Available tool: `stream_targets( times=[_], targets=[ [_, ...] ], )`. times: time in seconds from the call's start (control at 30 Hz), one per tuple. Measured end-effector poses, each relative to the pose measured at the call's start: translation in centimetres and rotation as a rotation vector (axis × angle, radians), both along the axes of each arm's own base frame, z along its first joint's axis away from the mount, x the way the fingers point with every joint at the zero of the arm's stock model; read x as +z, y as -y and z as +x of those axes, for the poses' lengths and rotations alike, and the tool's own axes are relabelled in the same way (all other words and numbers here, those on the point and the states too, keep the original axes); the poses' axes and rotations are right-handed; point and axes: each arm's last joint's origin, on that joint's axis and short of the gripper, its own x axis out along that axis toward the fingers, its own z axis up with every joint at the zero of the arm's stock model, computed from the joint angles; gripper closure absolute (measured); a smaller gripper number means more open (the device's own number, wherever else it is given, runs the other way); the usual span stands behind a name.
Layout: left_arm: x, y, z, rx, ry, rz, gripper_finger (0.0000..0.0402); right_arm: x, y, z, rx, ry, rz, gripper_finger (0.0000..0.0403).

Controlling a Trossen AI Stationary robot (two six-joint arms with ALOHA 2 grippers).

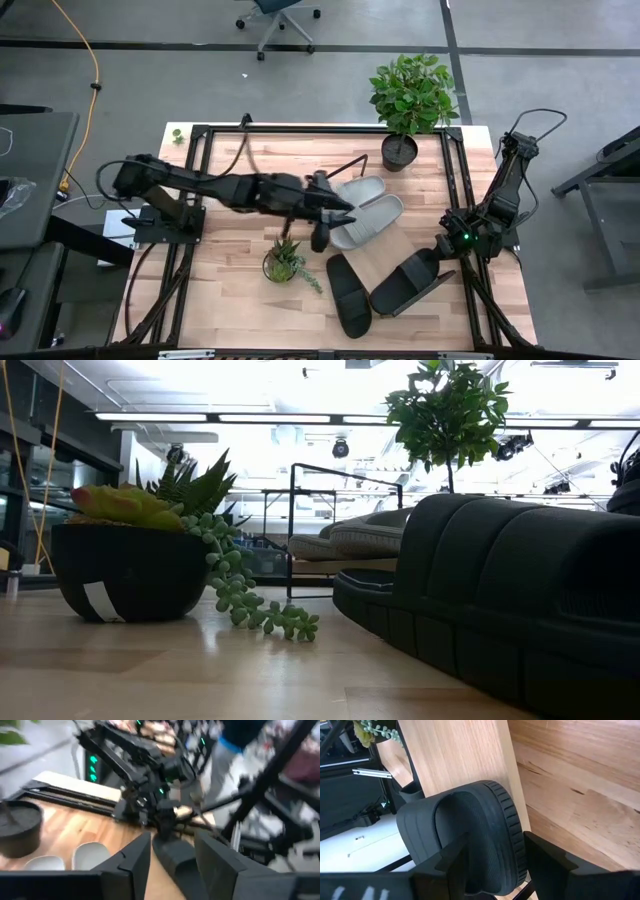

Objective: Pick and place slides into the shelf
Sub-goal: Put the top black slide on the shelf

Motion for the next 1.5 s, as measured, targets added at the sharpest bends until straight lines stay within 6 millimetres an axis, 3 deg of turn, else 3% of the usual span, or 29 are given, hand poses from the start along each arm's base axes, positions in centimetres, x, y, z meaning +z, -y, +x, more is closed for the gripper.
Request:
stream_targets(
  times=[0.33,0.53,0.83,1.5],
  targets=[
    [-1.7,-3.0,4.5,-0.190,-0.117,-0.069,0.0324,0.0,0.1,0.0,-0.026,0.016,-0.009,0.0234],
    [-3.9,-2.8,6.0,-0.246,-0.159,-0.094,0.0346,0.0,0.1,0.1,-0.032,0.021,-0.012,0.0234],
    [-6.1,-1.7,7.9,-0.376,-0.133,-0.147,0.0337,0.1,0.0,0.1,-0.026,0.020,-0.001,0.0234],
    [-12.7,-0.5,11.1,-0.420,-0.187,-0.225,0.0323,0.2,-0.1,0.1,-0.003,0.028,-0.002,0.0234]
  ],
)
